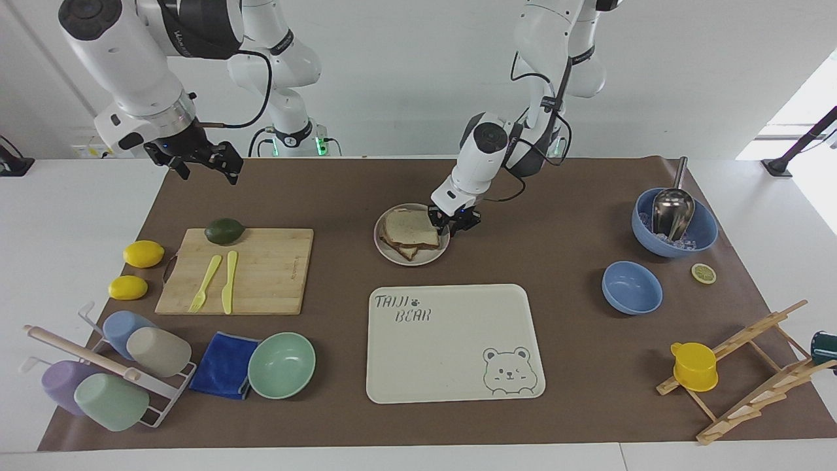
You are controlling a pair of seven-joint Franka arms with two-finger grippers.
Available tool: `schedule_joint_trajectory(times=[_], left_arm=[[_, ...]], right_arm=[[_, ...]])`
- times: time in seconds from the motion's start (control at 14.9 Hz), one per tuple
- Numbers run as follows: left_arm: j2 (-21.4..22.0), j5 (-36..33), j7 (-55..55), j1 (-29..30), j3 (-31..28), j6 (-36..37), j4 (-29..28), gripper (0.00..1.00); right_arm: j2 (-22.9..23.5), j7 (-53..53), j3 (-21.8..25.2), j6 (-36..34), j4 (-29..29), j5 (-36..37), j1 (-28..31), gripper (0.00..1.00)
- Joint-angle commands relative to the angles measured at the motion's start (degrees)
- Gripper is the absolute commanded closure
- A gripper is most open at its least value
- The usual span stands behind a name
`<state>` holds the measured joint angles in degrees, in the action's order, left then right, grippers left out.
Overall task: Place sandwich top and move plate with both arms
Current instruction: 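Move the left gripper to the plate rim while the right gripper retracts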
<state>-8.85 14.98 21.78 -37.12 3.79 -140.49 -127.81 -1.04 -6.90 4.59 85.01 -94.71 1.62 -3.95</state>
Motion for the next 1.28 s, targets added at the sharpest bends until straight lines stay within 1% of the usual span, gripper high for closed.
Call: schedule_joint_trajectory(times=[0.0,0.2,0.4,0.74,1.01,1.07,1.21], left_arm=[[-0.29,1.11,-0.25,-0.58,-0.8,-1.02,-0.07,0.73],[-0.64,1.11,-0.34,-0.67,-0.8,-1.1,-0.07,0.83],[-0.91,1.11,-0.34,-0.58,-0.8,-1.63,-0.07,1.0],[-0.91,1.11,-1.04,0.38,-0.8,-1.02,0.02,1.0],[-0.56,2.24,-2.26,2.75,-0.71,-0.32,0.46,1.0],[-0.21,2.95,-2.62,3.19,-0.71,1.51,1.15,1.0],[-0.03,3.39,-2.62,4.59,-0.71,7.04,4.66,1.0]], right_arm=[[-1.33,0.92,0.33,0.24,-1.44,-1.27,0.17,0.0],[-1.33,0.83,0.33,0.24,-1.44,-1.27,0.17,0.0],[-1.33,0.92,0.33,0.24,-1.44,-1.27,0.17,0.0],[-1.33,0.83,0.33,0.24,-1.44,-1.27,0.17,0.0],[-1.33,0.83,0.33,0.24,-1.44,-1.27,0.17,0.0],[-1.33,0.83,0.33,0.24,-1.44,-1.27,0.17,0.0],[-1.33,0.83,0.33,0.24,-1.44,-1.27,0.17,0.0]])
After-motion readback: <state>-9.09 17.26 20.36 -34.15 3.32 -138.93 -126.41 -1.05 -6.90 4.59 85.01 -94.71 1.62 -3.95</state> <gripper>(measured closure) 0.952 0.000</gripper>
